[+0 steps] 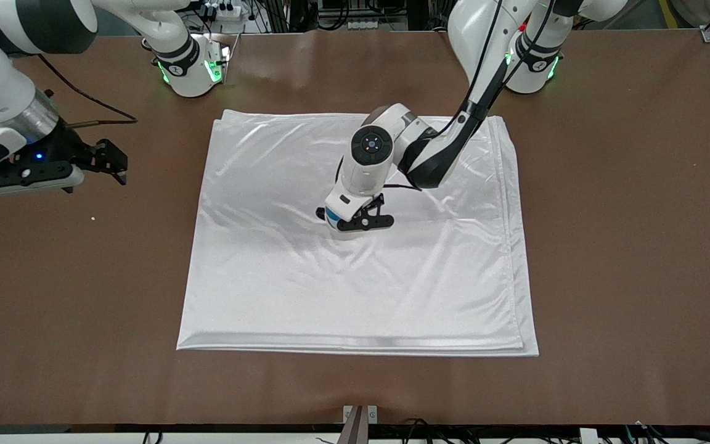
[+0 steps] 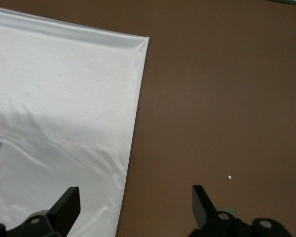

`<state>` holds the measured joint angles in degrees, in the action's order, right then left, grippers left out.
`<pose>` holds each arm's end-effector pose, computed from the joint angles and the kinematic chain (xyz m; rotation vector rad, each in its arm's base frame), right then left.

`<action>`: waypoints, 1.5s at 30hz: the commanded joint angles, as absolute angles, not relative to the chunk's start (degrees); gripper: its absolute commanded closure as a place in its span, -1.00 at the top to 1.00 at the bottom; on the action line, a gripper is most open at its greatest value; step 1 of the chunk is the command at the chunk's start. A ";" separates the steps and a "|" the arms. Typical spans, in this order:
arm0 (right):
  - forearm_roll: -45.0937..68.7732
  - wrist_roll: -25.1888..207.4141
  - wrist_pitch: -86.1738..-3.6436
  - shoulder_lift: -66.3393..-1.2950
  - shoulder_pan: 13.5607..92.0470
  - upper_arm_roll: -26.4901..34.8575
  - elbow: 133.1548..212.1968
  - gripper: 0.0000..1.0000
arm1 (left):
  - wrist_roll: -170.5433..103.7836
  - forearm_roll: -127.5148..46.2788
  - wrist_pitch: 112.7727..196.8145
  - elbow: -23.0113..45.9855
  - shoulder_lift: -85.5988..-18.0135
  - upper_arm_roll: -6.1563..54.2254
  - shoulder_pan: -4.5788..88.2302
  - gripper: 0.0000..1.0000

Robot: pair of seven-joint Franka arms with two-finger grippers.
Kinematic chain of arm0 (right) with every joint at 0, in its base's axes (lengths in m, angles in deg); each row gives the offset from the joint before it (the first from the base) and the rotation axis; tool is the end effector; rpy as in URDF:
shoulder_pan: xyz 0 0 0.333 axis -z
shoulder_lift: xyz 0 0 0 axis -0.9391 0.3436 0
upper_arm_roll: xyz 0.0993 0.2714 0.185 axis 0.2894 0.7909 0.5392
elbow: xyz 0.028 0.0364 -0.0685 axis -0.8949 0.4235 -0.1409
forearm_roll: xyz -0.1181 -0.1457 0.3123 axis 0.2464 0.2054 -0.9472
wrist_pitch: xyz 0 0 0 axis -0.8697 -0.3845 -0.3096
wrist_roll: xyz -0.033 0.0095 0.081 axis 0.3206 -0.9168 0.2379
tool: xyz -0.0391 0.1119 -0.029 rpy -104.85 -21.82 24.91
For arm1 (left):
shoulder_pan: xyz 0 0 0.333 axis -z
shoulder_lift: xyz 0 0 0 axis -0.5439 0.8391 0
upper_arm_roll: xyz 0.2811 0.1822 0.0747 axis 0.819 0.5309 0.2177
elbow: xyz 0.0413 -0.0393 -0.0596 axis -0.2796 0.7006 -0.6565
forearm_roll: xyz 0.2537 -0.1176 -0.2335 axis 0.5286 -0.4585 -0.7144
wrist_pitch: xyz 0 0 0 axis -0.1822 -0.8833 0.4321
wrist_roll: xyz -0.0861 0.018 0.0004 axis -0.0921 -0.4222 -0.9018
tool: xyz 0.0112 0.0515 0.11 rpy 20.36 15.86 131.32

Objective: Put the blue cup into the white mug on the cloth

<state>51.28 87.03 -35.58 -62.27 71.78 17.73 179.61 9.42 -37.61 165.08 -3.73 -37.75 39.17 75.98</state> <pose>0.5130 0.0546 0.5827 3.0808 0.2088 0.1434 0.4997 -0.5152 0.2984 3.0128 0.1941 -0.0763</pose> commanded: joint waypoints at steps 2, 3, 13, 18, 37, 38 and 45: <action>50.09 79.68 -34.67 -63.00 74.12 18.42 179.30 1.00 | 10.79 -36.72 165.95 -4.29 -37.17 39.64 76.28 -0.46; 50.09 78.97 -34.67 -62.99 74.38 18.42 179.30 1.00 | 10.71 -36.72 165.95 -4.29 -37.17 39.64 76.28 -0.08; 50.09 77.55 -33.97 -62.99 76.32 18.42 178.16 1.00 | 10.35 -35.93 165.86 -4.29 -37.61 39.72 76.46 1.00; 50.09 77.29 -31.24 -63.08 76.41 18.42 177.54 1.00 | 10.44 -35.85 165.86 -4.29 -38.58 39.81 75.93 1.00; 50.09 77.29 -32.91 -60.89 76.58 18.51 174.21 1.00 | -7.56 -34.35 158.93 -3.50 -45.61 46.93 63.37 1.00; 50.09 77.38 -32.82 -60.45 76.58 18.51 173.50 1.00 | -9.58 -34.35 157.09 -3.59 -45.96 46.93 62.32 1.00; 50.09 77.38 -32.82 -60.01 76.49 18.51 172.97 1.00 | -25.13 -35.14 151.63 -3.76 -48.51 46.58 51.34 1.00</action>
<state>51.05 77.77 -33.70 -61.32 75.55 17.80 175.22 -16.76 -35.45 154.92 -4.83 -45.72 47.58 57.33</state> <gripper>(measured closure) 0.000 0.000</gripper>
